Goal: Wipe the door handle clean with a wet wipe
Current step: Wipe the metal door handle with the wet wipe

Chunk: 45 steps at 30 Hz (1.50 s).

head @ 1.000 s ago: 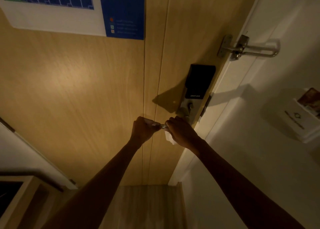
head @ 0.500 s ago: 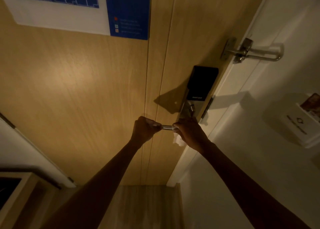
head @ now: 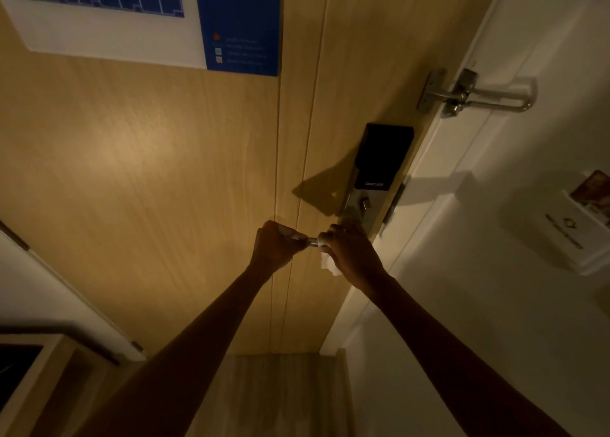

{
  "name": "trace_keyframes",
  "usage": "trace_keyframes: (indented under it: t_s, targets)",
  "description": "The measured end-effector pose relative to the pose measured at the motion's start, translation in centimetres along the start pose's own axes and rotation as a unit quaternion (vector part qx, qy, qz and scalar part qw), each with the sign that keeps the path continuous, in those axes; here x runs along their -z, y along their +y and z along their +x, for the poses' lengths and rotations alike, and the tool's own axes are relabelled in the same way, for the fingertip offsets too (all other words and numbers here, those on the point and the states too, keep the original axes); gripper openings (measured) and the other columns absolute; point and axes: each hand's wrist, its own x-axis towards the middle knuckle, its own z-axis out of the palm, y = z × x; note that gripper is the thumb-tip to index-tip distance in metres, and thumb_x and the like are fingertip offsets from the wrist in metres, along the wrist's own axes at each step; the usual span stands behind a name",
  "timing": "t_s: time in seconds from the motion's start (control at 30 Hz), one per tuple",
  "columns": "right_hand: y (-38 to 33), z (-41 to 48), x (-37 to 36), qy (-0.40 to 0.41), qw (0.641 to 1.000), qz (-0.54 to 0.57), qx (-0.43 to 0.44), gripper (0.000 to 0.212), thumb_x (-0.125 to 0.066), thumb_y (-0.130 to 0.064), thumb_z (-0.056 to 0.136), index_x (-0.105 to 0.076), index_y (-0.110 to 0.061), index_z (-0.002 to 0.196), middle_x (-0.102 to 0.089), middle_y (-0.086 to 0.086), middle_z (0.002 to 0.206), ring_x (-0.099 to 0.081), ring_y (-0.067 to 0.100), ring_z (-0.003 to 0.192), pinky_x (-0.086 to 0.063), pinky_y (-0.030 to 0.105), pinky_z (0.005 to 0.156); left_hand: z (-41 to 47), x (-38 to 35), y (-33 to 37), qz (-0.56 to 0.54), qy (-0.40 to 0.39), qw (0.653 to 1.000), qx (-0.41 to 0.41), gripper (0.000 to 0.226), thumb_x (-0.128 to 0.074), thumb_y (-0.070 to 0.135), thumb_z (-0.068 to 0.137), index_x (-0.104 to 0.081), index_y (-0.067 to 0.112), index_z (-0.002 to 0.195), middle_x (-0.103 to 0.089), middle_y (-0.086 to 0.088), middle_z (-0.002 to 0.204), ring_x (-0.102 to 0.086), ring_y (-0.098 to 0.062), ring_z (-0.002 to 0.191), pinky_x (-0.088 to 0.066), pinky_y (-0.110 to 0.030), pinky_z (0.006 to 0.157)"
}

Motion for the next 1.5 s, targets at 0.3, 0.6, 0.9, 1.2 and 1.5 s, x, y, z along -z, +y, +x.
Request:
trace_keyframes:
  t_s: [0.3,0.6,0.9,1.2,1.5]
  targets:
    - [-0.3,-1.1,-0.3,0.061,0.997,-0.018,-0.031,0.020,-0.073,-0.018,0.079,-0.068,-0.014,0.098,-0.069,0.005,0.098,-0.062,0.024,0.100,-0.050,0.039,0.087,-0.1,0.1,0.4,-0.006,-0.001,1.000,0.010,0.016,-0.081,0.012,0.071,-0.077,0.006,0.085,-0.076,-0.009,0.082,-0.071,-0.017,0.074,-0.057,-0.029,0.073]
    - [2.3,-2.7,-0.6,0.080,0.995,-0.013,-0.059,0.029,-0.077,-0.016,0.076,-0.068,-0.015,0.103,-0.068,0.005,0.104,-0.060,0.026,0.104,-0.052,0.036,0.082,-0.3,0.0,0.3,-0.019,0.008,1.000,0.020,0.016,-0.082,0.013,0.069,-0.077,0.006,0.083,-0.075,-0.008,0.081,-0.071,-0.015,0.074,-0.058,-0.027,0.072]
    - [2.6,-3.1,0.0,0.085,0.995,0.013,-0.053,0.032,-0.078,-0.016,0.076,-0.067,-0.016,0.106,-0.067,0.004,0.103,-0.060,0.026,0.102,-0.051,0.033,0.078,-0.5,0.1,0.6,-0.034,0.007,0.999,0.031,0.016,-0.082,0.012,0.070,-0.076,0.004,0.083,-0.073,-0.005,0.074,-0.067,-0.004,0.060,-0.053,-0.010,0.058]
    - [2.3,-2.6,0.8,0.092,0.995,0.031,-0.031,0.031,-0.085,-0.014,0.069,-0.072,-0.016,0.097,-0.071,0.005,0.097,-0.065,0.022,0.090,-0.053,0.027,0.071,-0.2,0.0,0.4,-0.045,-0.001,0.998,0.041,0.015,-0.084,0.012,0.068,-0.075,0.006,0.078,-0.073,-0.006,0.070,-0.070,-0.010,0.061,-0.059,-0.022,0.064]
    - [1.1,-2.2,0.3,0.114,0.992,0.048,-0.016,0.035,-0.084,-0.012,0.070,-0.073,-0.012,0.104,-0.070,0.006,0.096,-0.066,0.023,0.093,-0.059,0.030,0.073,-0.3,-0.1,0.6,-0.039,0.004,0.998,0.040,0.014,-0.083,0.013,0.069,-0.076,0.006,0.079,-0.074,-0.008,0.072,-0.071,-0.015,0.065,-0.058,-0.022,0.065]
